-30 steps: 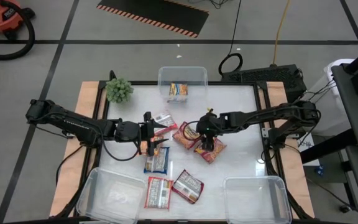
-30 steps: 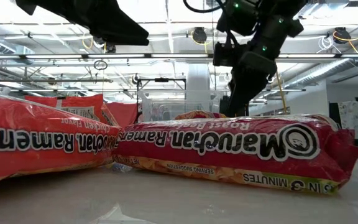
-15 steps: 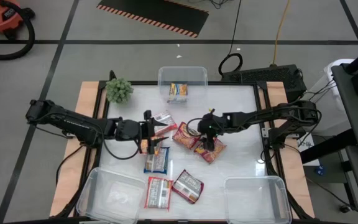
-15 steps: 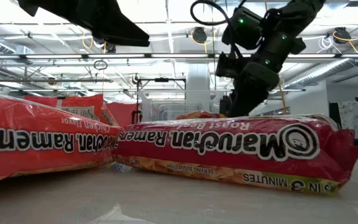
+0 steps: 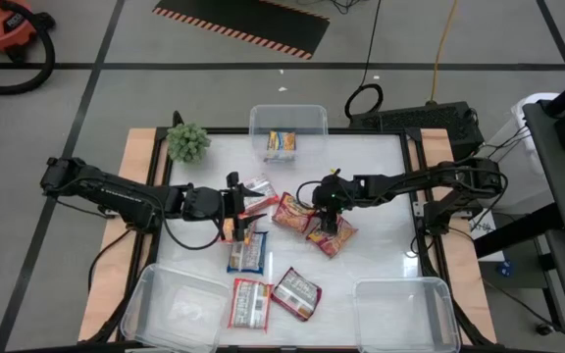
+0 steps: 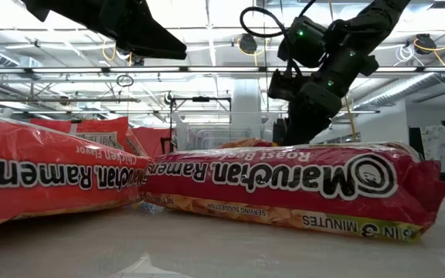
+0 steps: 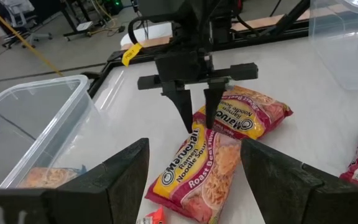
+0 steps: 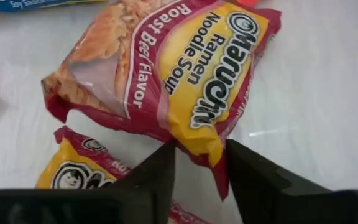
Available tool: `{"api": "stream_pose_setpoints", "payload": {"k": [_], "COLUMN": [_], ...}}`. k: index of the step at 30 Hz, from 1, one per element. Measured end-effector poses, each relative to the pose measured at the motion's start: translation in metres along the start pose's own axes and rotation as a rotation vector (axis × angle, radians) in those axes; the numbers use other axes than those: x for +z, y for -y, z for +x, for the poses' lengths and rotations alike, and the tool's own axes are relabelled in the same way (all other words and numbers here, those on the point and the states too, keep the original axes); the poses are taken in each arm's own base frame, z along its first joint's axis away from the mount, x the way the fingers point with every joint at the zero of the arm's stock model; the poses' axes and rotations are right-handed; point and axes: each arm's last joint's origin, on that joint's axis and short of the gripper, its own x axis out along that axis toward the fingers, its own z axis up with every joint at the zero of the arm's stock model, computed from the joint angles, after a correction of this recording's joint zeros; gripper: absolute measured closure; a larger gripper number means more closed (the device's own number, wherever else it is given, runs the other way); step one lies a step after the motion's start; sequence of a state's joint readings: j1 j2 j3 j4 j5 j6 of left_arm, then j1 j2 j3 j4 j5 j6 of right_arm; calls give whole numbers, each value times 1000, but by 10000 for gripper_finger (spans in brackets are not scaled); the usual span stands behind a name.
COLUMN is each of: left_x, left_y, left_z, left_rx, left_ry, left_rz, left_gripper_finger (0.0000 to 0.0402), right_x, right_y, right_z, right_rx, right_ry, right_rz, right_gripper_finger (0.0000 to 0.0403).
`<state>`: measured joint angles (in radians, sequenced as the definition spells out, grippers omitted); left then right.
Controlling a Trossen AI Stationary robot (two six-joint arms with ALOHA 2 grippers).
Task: Sort Maruchan noodles
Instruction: Put the top left red noodle pack into the right transparent bin
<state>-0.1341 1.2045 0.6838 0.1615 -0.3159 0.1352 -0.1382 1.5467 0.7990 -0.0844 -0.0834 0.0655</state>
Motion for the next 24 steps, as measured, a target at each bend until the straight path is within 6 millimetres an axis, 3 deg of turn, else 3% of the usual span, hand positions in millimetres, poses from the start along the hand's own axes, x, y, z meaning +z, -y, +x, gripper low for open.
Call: {"api": "stream_pose_setpoints", "payload": {"k": [9, 15, 24], "left_x": [0, 0, 0], "left_y": [0, 0, 0], "left_z": [0, 0, 0], "left_rx": [0, 0, 0], "left_ry": [0, 0, 0], "left_rz": [-2, -2, -5], "left_gripper_finger": [144, 144, 144], "right_x": [1, 5, 30], "right_y": [2, 2, -9], "right_z": [0, -1, -8], "right_rx": [-9, -71, -198], "right_ry": [7, 24, 108], "right_rz": [-117, -186, -326], "right_gripper_finger": [395, 397, 402]}}
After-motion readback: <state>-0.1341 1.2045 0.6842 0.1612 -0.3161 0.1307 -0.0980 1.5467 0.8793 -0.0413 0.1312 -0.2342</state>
